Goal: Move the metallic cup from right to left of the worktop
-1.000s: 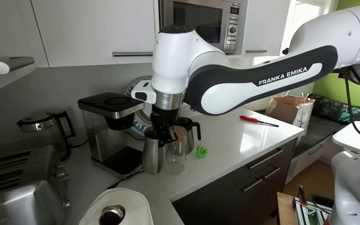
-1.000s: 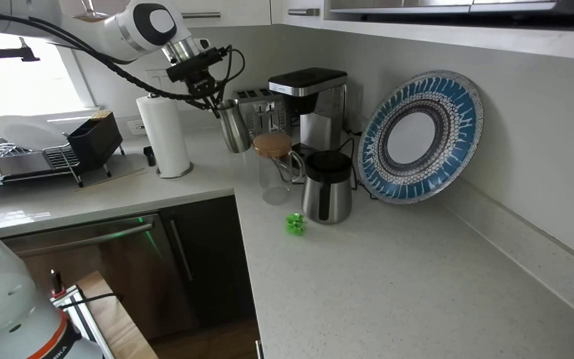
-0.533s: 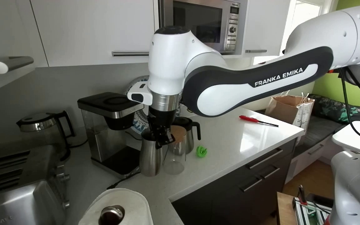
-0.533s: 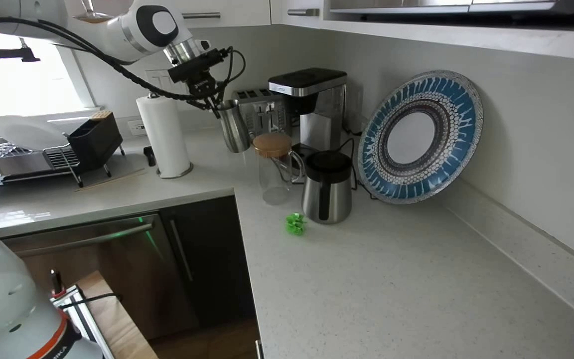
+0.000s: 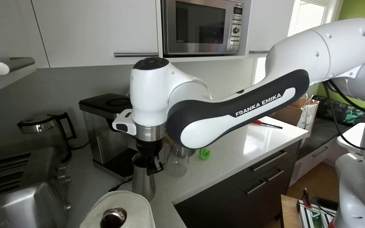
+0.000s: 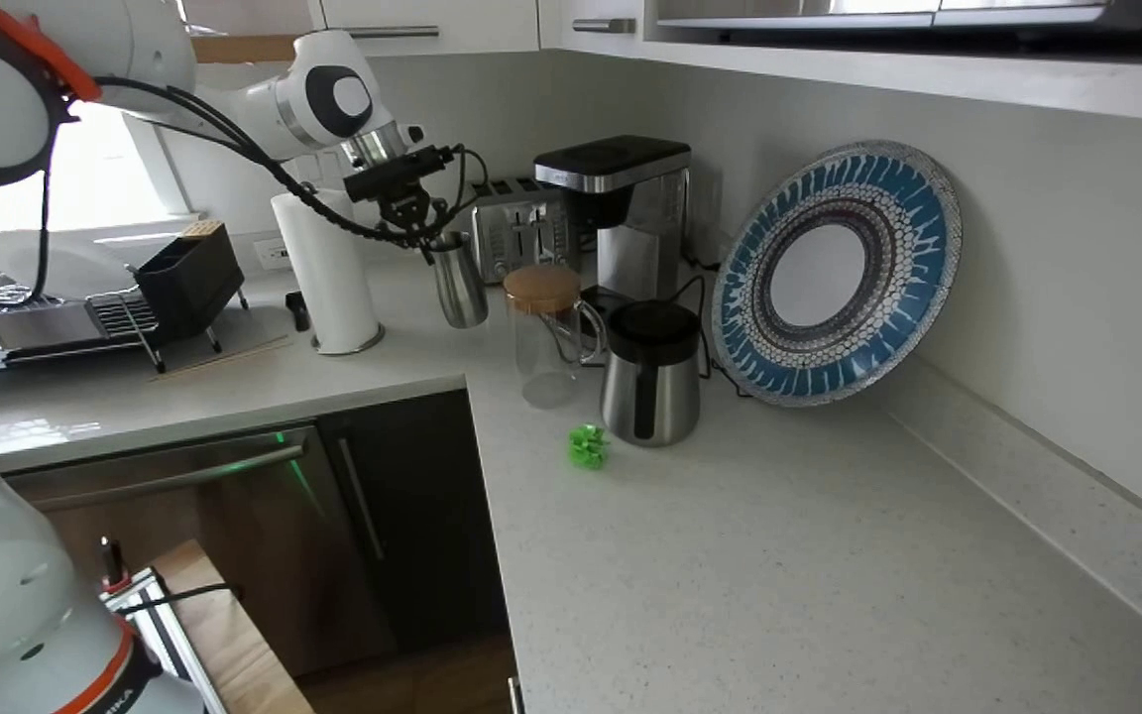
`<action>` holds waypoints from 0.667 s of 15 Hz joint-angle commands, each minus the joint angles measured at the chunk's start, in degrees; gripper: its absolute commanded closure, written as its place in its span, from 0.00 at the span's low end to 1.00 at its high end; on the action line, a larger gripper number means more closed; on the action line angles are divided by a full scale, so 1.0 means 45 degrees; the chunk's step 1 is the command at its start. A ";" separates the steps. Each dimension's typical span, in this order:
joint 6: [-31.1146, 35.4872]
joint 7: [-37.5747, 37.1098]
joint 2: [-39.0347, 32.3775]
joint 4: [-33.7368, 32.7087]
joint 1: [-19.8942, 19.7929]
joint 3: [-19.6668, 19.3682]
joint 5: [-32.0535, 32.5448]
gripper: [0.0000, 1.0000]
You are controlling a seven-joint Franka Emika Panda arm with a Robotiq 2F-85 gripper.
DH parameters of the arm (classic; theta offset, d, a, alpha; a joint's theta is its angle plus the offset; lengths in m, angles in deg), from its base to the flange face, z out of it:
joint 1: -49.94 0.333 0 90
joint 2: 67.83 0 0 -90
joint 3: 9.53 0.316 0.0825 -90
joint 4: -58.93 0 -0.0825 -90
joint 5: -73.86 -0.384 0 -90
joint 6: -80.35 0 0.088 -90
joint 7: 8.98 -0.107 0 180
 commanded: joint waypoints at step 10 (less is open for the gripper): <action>-0.0409 -0.0224 -0.3107 -0.3047 0.0597 0.0096 0.0570 0.99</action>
